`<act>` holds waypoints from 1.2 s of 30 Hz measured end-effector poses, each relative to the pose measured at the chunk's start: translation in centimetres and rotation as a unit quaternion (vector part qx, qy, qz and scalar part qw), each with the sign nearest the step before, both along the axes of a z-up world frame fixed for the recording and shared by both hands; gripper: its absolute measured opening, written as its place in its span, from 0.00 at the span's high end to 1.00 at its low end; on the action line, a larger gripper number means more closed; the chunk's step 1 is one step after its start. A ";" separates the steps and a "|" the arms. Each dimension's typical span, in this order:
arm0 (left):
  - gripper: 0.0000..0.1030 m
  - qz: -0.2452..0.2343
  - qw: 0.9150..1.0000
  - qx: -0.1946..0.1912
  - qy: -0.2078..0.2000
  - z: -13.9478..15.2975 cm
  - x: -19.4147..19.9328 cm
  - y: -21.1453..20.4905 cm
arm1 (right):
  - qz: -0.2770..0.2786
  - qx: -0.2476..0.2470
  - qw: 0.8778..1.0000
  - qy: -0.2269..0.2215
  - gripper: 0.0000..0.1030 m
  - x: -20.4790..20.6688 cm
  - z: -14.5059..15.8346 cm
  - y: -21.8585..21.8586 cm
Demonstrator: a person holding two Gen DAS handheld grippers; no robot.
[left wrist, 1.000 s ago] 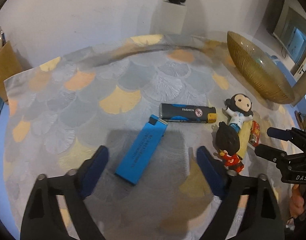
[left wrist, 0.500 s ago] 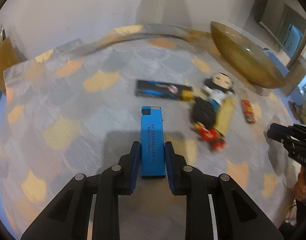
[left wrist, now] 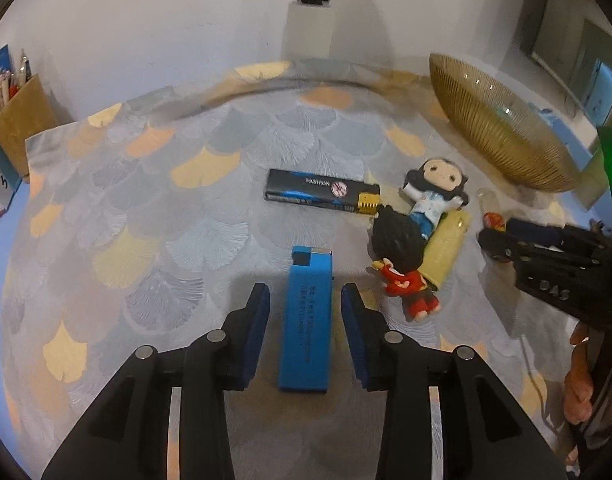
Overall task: Organize rigid objects
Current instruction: 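Grasp blue lighter with left tool while right grasps red lighter, then carry the blue and red lighters over the amber bowl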
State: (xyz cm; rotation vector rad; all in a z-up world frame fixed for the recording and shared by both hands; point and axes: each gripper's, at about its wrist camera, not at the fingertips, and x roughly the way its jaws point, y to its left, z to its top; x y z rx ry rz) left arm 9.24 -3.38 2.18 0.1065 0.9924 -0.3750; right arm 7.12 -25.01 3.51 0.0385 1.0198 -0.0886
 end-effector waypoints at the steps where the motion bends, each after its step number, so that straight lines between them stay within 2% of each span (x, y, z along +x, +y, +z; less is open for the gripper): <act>1: 0.79 0.002 1.000 0.004 0.002 -0.3 -0.1 0.0 | 0.004 -0.017 1.000 -0.006 0.62 0.1 -0.1 0.5; 2: 0.80 0.003 1.000 0.008 -0.007 -0.2 -0.4 -0.1 | 0.014 -0.030 0.999 -0.012 0.71 0.1 0.0 1.1; 4: 0.80 -0.002 1.000 0.005 -0.006 -0.2 -1.2 -0.1 | 0.049 -0.034 0.998 -0.010 0.77 -0.4 0.2 1.8; 9: 0.80 -0.012 1.000 0.000 -0.008 0.5 -5.5 1.0 | 0.166 -0.015 0.986 -0.008 0.78 -5.6 0.4 1.6; 11: 0.80 -0.009 1.000 -0.012 0.001 0.6 -7.2 1.4 | 0.204 0.021 0.979 0.003 0.78 -8.8 0.5 0.2; 15: 0.80 0.027 0.999 -0.035 0.011 0.2 -9.9 2.2 | 0.202 0.050 0.978 0.018 0.78 -12.3 1.0 -3.1; 19: 0.80 0.041 0.997 -0.062 0.020 -0.2 -11.9 2.1 | 0.172 0.046 0.984 0.027 0.74 -13.5 1.1 -4.2; 21: 0.80 0.044 0.997 -0.056 0.018 -0.2 -12.6 1.8 | 0.169 0.036 0.984 0.032 0.67 -13.3 0.7 -3.9; 22: 0.80 0.045 0.997 -0.057 0.018 -0.2 -12.7 1.8 | 0.169 0.033 0.985 0.034 0.57 -13.1 0.5 -3.5; 24: 0.80 0.046 0.997 -0.061 0.020 -0.2 -13.1 1.7 | 0.163 0.017 0.986 0.027 0.54 -12.6 0.3 -2.1; 25: 0.80 0.047 0.997 -0.061 0.019 -0.1 -13.3 1.8 | 0.154 -0.004 0.988 0.022 0.54 -12.4 0.1 -1.4; 27: 0.80 0.047 0.997 -0.060 0.016 0.1 -13.6 1.8 | 0.151 -0.008 0.988 0.011 0.57 -12.1 0.2 -0.8; 28: 0.80 0.047 0.997 -0.062 0.012 0.3 -13.8 1.9 | 0.150 -0.009 0.989 0.007 0.71 -12.0 0.2 -0.4; 29: 0.80 0.046 0.997 -0.063 0.009 0.5 -13.9 1.9 | 0.159 -0.009 0.987 0.006 0.78 -12.1 0.3 0.1; 31: 0.80 0.045 0.997 -0.065 0.001 1.0 -14.0 1.9 | 0.186 0.018 0.982 0.008 0.78 -12.5 0.3 1.3; 33: 0.80 0.043 0.997 -0.065 -0.007 1.5 -14.0 1.8 | 0.204 0.015 0.979 -0.001 0.78 -13.5 0.4 2.5; 36: 0.80 0.035 0.997 -0.061 -0.021 2.7 -13.7 1.0 | 0.207 0.054 0.977 -0.017 0.78 -13.9 1.7 2.3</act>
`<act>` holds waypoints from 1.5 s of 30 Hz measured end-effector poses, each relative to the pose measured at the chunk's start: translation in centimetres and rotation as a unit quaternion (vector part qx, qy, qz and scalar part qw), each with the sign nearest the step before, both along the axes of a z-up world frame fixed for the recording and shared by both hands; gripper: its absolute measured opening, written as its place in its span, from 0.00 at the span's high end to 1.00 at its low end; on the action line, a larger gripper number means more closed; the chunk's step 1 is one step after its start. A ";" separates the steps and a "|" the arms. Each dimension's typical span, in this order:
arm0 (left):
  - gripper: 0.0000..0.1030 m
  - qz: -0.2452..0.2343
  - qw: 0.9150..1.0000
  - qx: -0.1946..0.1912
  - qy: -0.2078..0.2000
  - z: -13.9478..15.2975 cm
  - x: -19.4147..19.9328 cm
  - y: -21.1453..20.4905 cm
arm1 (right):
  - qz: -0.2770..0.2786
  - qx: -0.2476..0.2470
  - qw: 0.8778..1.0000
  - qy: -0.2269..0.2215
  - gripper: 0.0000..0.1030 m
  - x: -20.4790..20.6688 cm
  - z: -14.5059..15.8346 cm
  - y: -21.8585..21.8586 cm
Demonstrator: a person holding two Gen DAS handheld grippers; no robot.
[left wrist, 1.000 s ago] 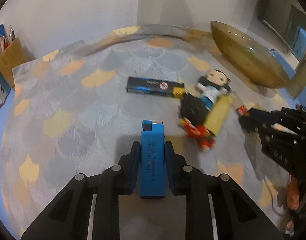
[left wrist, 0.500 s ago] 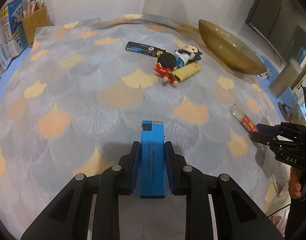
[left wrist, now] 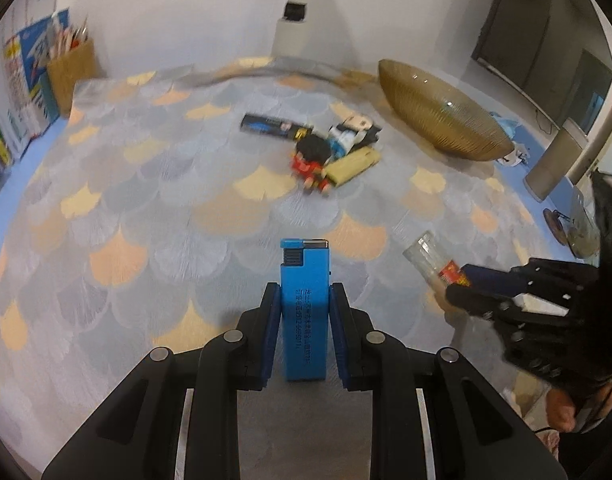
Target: Organize rigid objects
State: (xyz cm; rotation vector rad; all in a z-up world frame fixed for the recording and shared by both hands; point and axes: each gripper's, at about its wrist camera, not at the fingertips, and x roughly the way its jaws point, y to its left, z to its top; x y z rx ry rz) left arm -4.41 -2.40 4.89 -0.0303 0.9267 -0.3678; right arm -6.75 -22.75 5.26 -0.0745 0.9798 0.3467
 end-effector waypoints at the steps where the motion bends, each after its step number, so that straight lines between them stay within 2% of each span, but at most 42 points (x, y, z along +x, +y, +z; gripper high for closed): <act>1: 0.80 0.000 1.000 0.003 -0.012 0.8 0.3 -0.4 | -0.005 0.011 1.000 -0.008 0.78 0.0 0.8 -0.6; 5: 0.80 -0.016 0.998 -0.014 -0.051 4.5 2.2 -2.2 | -0.053 0.036 0.996 -0.058 0.78 1.0 5.4 -4.5; 8: 0.80 -0.047 0.995 -0.032 -0.083 7.9 4.4 -4.8 | -0.102 0.041 0.989 -0.098 0.78 2.5 8.7 -8.4; 11: 0.80 -0.086 0.988 -0.053 -0.117 11.2 6.3 -8.3 | -0.158 0.043 0.978 -0.127 0.78 4.1 11.3 -12.9; 14: 0.80 -0.125 0.981 -0.065 -0.133 13.1 8.4 -12.2 | -0.197 0.066 0.968 -0.140 0.78 5.8 12.7 -16.6; 16: 0.80 -0.144 0.979 -0.074 -0.128 13.1 9.9 -14.6 | -0.211 0.064 0.965 -0.139 0.78 7.0 12.7 -17.8; 21: 0.80 -0.162 0.979 -0.094 -0.076 9.4 13.7 -19.2 | -0.228 0.040 0.967 -0.106 0.78 10.4 10.3 -18.8; 25: 0.80 -0.165 0.980 -0.089 -0.072 8.4 15.3 -21.3 | -0.229 0.039 0.970 -0.078 0.78 12.3 8.3 -19.4; 26: 0.79 -0.167 0.979 -0.091 -0.073 8.4 15.5 -21.5 | -0.230 0.037 0.969 -0.078 0.78 12.6 8.1 -19.6; 27: 0.71 -0.169 0.978 -0.095 -0.075 8.6 15.7 -21.6 | -0.229 0.034 0.969 -0.084 0.78 12.8 8.1 -19.7; 29: 0.53 -0.160 0.979 -0.096 -0.080 9.2 15.4 -20.9 | -0.230 0.026 0.968 -0.092 0.76 12.8 8.3 -19.9; 31: 0.50 -0.149 0.978 -0.103 -0.101 10.3 14.4 -19.3 | -0.233 0.026 0.967 -0.101 0.75 12.1 8.9 -20.1; 33: 0.48 -0.146 0.976 -0.107 -0.123 11.5 12.6 -16.8 | -0.236 0.029 0.965 -0.115 0.56 10.4 9.8 -20.1; 34: 0.46 -0.143 0.975 -0.106 -0.134 12.2 11.7 -15.7 | -0.243 0.025 0.962 -0.126 0.35 9.5 10.4 -20.1; 35: 0.38 -0.136 0.974 -0.105 -0.144 12.7 10.8 -14.4 | -0.251 0.021 0.956 -0.147 0.26 8.2 11.1 -19.9; 36: 0.32 -0.127 0.974 -0.102 -0.157 13.2 9.7 -13.0 | -0.256 0.018 0.951 -0.173 0.25 6.9 11.9 -19.6; 38: 0.30 -0.107 0.972 -0.096 -0.184 14.0 7.3 -9.9 | -0.257 0.013 0.942 -0.216 0.25 4.5 13.3 -18.4; 41: 0.30 -0.071 0.974 -0.087 -0.197 14.5 4.4 -5.5 | -0.252 0.005 0.938 -0.238 0.22 2.5 14.9 -16.0; 42: 0.30 -0.054 0.975 -0.088 -0.198 14.5 3.6 -3.9 | -0.245 0.013 0.938 -0.244 0.19 1.9 15.2 -15.2; 43: 0.30 -0.041 0.976 -0.090 -0.196 14.3 2.9 -2.7 | -0.238 0.021 0.940 -0.245 0.08 1.5 15.4 -14.6; 44: 0.30 -0.030 0.976 -0.091 -0.195 14.1 2.5 -1.6 | -0.226 0.031 0.943 -0.244 0.03 1.2 15.6 -13.7; 45: 0.30 -0.019 0.977 -0.091 -0.193 13.9 2.1 -0.5 | -0.213 0.038 0.946 -0.242 0.02 1.0 15.6 -12.6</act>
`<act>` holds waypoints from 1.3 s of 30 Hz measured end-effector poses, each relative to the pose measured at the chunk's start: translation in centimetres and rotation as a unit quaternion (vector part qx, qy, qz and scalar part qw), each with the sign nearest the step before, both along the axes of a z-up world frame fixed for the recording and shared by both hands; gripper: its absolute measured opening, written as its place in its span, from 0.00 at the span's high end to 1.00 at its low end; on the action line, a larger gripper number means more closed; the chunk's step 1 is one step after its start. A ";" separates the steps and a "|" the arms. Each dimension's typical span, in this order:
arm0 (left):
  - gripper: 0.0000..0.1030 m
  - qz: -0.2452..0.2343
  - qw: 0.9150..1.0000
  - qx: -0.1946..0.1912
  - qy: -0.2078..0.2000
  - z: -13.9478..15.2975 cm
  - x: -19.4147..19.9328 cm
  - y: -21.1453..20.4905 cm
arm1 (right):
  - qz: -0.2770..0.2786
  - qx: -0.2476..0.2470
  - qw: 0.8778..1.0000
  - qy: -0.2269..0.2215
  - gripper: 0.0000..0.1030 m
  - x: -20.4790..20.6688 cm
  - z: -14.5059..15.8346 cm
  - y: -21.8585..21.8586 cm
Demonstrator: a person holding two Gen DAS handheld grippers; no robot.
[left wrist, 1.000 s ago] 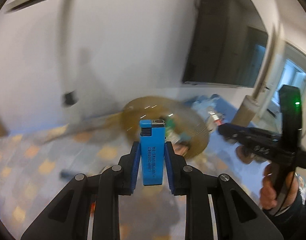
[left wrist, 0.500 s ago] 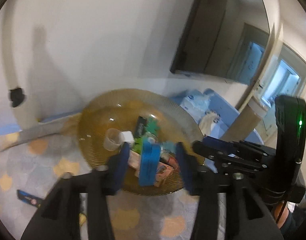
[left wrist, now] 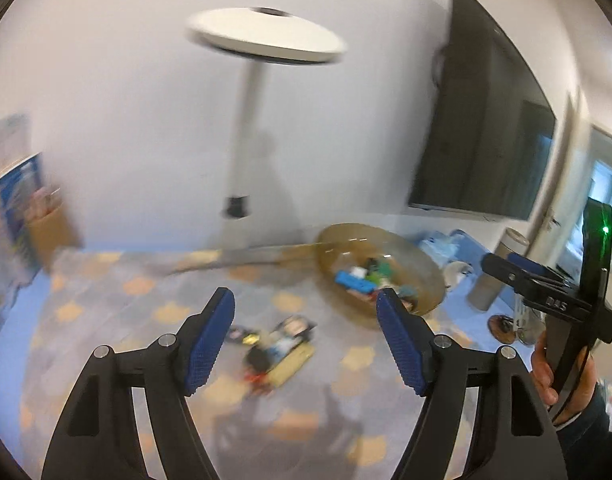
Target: Organize rigid objects
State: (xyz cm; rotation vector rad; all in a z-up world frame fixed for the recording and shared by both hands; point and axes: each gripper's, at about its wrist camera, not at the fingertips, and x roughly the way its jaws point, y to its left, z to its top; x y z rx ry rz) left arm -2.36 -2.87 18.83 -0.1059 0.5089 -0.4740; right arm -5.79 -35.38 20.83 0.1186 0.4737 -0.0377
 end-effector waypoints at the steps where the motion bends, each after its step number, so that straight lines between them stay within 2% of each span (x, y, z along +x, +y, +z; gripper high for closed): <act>1: 0.30 0.013 1.000 -0.001 0.005 -0.4 -0.4 1.1 | 0.009 -0.001 1.000 0.001 0.02 -0.1 -0.1 0.8; 5: 0.28 0.052 0.998 0.004 0.047 -4.1 -0.3 3.8 | 0.041 -0.033 0.998 0.036 0.00 0.2 -2.5 5.4; 8: 0.28 0.076 0.992 0.023 0.097 -9.0 1.3 4.9 | 0.077 -0.036 0.993 0.081 0.00 1.4 -7.1 8.0; 10: 0.28 0.085 0.988 0.017 0.126 -12.1 2.3 5.7 | 0.091 -0.049 0.988 0.111 0.00 2.1 -10.3 9.2; 12: 0.28 0.088 0.987 0.005 0.138 -13.8 2.7 6.1 | 0.097 -0.066 0.984 0.137 0.00 2.7 -13.1 10.2; 14: 0.28 0.095 0.984 -0.008 0.148 -15.2 3.2 6.6 | 0.100 -0.077 0.981 0.149 0.00 2.9 -14.7 10.6; 18: 0.28 0.106 0.980 -0.011 0.171 -17.0 3.8 6.9 | 0.103 -0.086 0.977 0.165 0.00 3.4 -16.2 11.0; 19: 0.28 0.105 0.977 -0.010 0.187 -17.1 3.9 7.1 | 0.099 -0.093 0.976 0.169 0.00 3.6 -16.4 11.1; 24: 0.28 0.100 0.977 -0.028 0.186 -17.2 3.9 7.5 | 0.098 -0.131 0.971 0.174 0.00 3.7 -16.8 12.3; 28: 0.28 0.098 0.977 -0.019 0.186 -17.1 3.8 7.0 | 0.095 -0.138 0.971 0.171 0.00 3.8 -16.7 12.4; 30: 0.28 0.083 0.977 -0.019 0.194 -17.0 4.1 6.6 | 0.102 -0.125 0.971 0.176 0.01 4.0 -16.6 12.1; 31: 0.28 0.070 0.977 -0.017 0.202 -16.8 4.4 6.1 | 0.109 -0.115 0.970 0.184 0.07 4.2 -16.6 11.9; 32: 0.28 0.058 0.977 -0.017 0.205 -16.5 4.7 5.6 | 0.119 -0.096 0.968 0.198 0.19 4.5 -16.5 11.6; 35: 0.28 0.015 0.982 -0.005 0.188 -14.2 5.8 2.9 | 0.158 0.005 0.956 0.247 0.35 6.7 -15.7 10.0; 37: 0.28 -0.015 0.982 0.017 0.187 -13.2 7.7 0.4 | 0.153 0.012 0.955 0.253 0.36 8.8 -14.8 9.5; 39: 0.29 -0.036 0.980 0.026 0.196 -13.5 9.7 -1.5 | 0.163 0.004 0.955 0.248 0.37 10.4 -14.5 9.6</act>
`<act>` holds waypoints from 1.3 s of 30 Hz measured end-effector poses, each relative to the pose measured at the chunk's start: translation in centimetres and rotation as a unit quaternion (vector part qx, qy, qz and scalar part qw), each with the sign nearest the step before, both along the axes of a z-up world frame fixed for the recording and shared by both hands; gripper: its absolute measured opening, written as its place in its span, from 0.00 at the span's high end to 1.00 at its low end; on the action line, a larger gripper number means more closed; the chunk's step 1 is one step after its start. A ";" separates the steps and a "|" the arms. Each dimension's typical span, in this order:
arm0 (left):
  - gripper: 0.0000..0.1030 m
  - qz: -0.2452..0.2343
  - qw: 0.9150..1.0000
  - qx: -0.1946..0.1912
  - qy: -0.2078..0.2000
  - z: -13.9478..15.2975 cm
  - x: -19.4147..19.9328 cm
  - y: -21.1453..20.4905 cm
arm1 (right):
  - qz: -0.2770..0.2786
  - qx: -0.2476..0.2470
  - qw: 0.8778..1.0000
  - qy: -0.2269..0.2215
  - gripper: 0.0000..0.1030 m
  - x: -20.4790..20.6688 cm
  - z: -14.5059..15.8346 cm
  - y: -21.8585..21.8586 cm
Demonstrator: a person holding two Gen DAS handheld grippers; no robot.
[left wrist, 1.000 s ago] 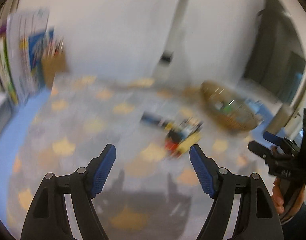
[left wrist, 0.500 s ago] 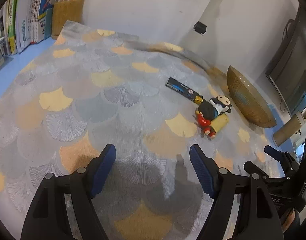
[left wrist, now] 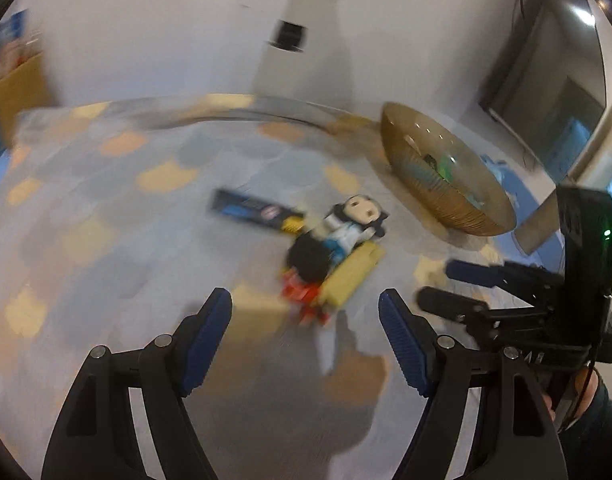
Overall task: Organize rigid objects
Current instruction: 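Grasp red-and-yellow figure with left tool while right grasps yellow tube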
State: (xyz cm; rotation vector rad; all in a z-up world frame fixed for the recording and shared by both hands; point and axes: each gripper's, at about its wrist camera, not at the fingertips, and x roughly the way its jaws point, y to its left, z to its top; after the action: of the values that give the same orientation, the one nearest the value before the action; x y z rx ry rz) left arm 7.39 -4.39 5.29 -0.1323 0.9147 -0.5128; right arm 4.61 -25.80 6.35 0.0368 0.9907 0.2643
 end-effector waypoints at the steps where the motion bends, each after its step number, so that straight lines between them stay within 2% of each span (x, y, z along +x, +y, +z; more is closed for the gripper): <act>1: 0.32 -0.008 1.000 0.000 0.008 -0.5 0.9 -0.7 | 0.004 -0.001 1.000 0.000 0.40 0.6 -0.1 0.1; 3: 0.44 -0.016 0.999 0.004 0.029 -1.5 2.3 -1.5 | 0.008 0.006 1.000 0.007 0.48 2.0 -0.8 0.1; 7: 0.45 -0.029 0.998 -0.014 0.052 -3.0 4.1 -2.2 | 0.031 0.011 0.999 0.000 0.51 3.2 -1.6 0.7; 10: 0.65 -0.021 0.999 -0.005 0.045 -3.3 4.2 -1.9 | 0.053 0.004 0.999 -0.007 0.51 3.8 -1.9 1.5; 11: 0.67 -0.019 0.999 -0.009 0.046 -3.3 4.2 -1.6 | 0.058 0.001 0.998 -0.008 0.51 4.1 -2.1 1.7; 13: 0.67 -0.007 0.998 -0.029 0.053 -3.4 4.1 -0.4 | 0.056 -0.001 0.998 -0.007 0.51 4.9 -2.5 1.9; 16: 0.67 0.013 0.998 -0.033 0.044 -3.1 2.8 1.4 | 0.063 0.031 0.998 0.000 0.51 6.0 -2.8 1.9; 18: 0.67 0.023 0.998 -0.034 0.041 -3.0 1.5 2.7 | 0.086 0.044 0.995 0.004 0.51 5.5 -2.7 2.5; 24: 0.67 0.063 0.997 -0.020 0.029 -3.5 -2.5 6.8 | 0.190 0.048 0.980 0.021 0.51 -0.5 -2.7 6.8; 26: 0.67 0.077 0.996 -0.036 0.027 -3.6 -3.2 8.1 | 0.215 0.059 0.974 0.024 0.51 -2.7 -2.5 7.6; 28: 0.67 0.086 0.995 -0.053 0.025 -3.7 -3.6 9.1 | 0.209 0.042 0.977 0.018 0.51 -3.7 -2.3 7.9; 31: 0.67 0.096 0.993 -0.068 0.018 -4.1 -3.6 9.5 | 0.172 0.001 0.985 0.006 0.51 -3.0 -2.3 7.9; 34: 0.67 0.094 0.994 -0.061 0.012 -4.0 -3.7 9.1 | 0.143 -0.009 0.990 0.014 0.51 -1.1 -2.6 8.3; 38: 0.66 0.094 0.993 -0.073 0.014 -4.2 -3.6 9.4 | 0.132 -0.035 0.991 -0.002 0.65 1.0 -2.8 9.9; 39: 0.66 0.093 0.993 -0.075 0.014 -4.2 -3.8 9.6 | 0.133 -0.035 0.991 -0.007 0.66 1.3 -2.8 10.3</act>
State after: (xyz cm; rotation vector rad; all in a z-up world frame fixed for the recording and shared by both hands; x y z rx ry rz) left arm 3.62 5.17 1.11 -0.3595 0.8811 -0.4061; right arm 5.93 -15.46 3.52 -0.1620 0.9901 0.4725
